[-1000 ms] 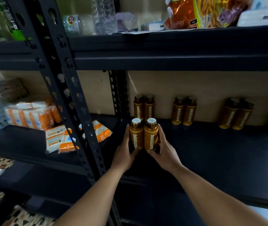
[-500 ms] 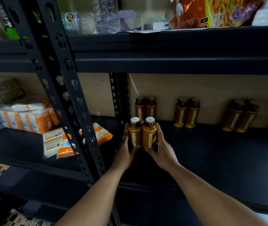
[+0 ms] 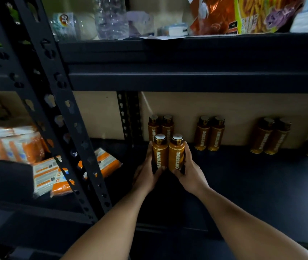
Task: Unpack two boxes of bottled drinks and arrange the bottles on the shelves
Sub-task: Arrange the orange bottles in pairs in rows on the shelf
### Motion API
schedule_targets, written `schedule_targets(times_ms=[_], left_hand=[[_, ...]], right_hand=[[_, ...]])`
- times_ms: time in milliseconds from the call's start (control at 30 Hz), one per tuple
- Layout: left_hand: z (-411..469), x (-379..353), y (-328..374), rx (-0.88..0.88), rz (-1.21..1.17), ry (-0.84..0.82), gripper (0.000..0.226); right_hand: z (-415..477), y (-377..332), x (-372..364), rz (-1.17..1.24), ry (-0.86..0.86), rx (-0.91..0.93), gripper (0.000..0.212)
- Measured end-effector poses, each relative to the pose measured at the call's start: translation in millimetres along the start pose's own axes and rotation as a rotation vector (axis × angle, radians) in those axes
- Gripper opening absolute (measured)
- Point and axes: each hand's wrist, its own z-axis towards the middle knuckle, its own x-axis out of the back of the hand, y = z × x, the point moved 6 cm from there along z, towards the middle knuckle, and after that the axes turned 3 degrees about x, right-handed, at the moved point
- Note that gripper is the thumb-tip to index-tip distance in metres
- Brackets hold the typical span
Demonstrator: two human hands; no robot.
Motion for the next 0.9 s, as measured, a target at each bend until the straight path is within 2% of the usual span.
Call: schedule_targets(times_ms=[300, 767, 900], left_hand=[[13.2, -9.7, 9.1, -0.026, 0.007, -0.035, 0.094], [9.9, -8.9, 6.6, -0.027, 0.04, -0.02, 0.104], [10.0, -9.5, 7.8, -0.023, 0.048, -0.037, 0.098]], right_hand=[[4.0, 13.5, 5.9, 0.021, 0.042, -0.037, 0.115], [3.3, 15.5, 4.4, 0.009, 0.059, -0.03, 0.111], [3.2, 14.5, 4.6, 0.021, 0.054, -0.035, 0.11]])
